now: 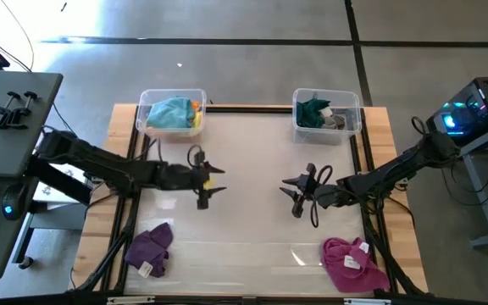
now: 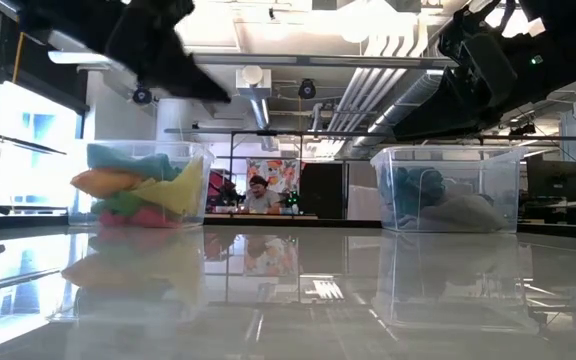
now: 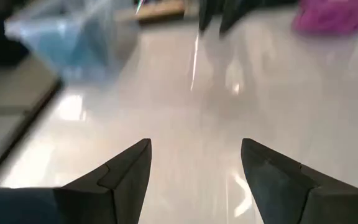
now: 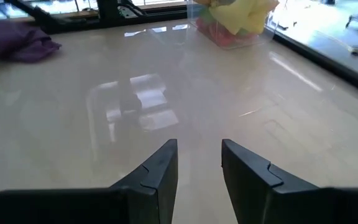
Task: Sort towels by color in basket
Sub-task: Put the violet microfiber cloth into the right transparent bin
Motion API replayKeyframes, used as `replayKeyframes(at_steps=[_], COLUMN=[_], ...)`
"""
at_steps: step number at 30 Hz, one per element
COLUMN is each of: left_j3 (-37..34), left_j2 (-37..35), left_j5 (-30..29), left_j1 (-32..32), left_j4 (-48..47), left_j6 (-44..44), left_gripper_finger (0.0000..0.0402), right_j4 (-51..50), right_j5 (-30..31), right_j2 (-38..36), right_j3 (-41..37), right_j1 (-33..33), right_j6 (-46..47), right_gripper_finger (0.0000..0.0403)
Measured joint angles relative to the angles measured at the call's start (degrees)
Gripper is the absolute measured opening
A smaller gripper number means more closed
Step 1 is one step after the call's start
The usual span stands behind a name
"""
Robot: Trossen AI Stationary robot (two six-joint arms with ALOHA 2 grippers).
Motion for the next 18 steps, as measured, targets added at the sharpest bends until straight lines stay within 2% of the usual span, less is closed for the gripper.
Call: replayKeyframes(at_steps=[5,12,15,18], left_j3=[4.6,16.6,21.4,24.4], left_j2=[1.5,2.7,3.3,4.1], left_j5=[-1.6,11.0,14.9,18.0], left_j1=[-4.9,-9.5,-12.0,-15.8], left_j4=[-17.0,-44.8,-53.7,-61.1], left_j6=[-13.3,-33.1,-42.5,-53.1], left_gripper_finger=[0.0234,0.0234,0.0234,0.0234], right_j4=[-0.2,-2.6,-10.6,-25.1], right_j5=[0.6,2.0,6.3,13.1], right_j2=[0.0,0.0,-1.1,-3.9], right_j3=[0.0,0.0,0.0,0.0], right_j1=[0.0,0.0,0.1,0.1], right_j6=[-2.5,-5.7,-4.5,6.2], right_gripper_finger=[0.0119,0.0119,0.0119,0.0119])
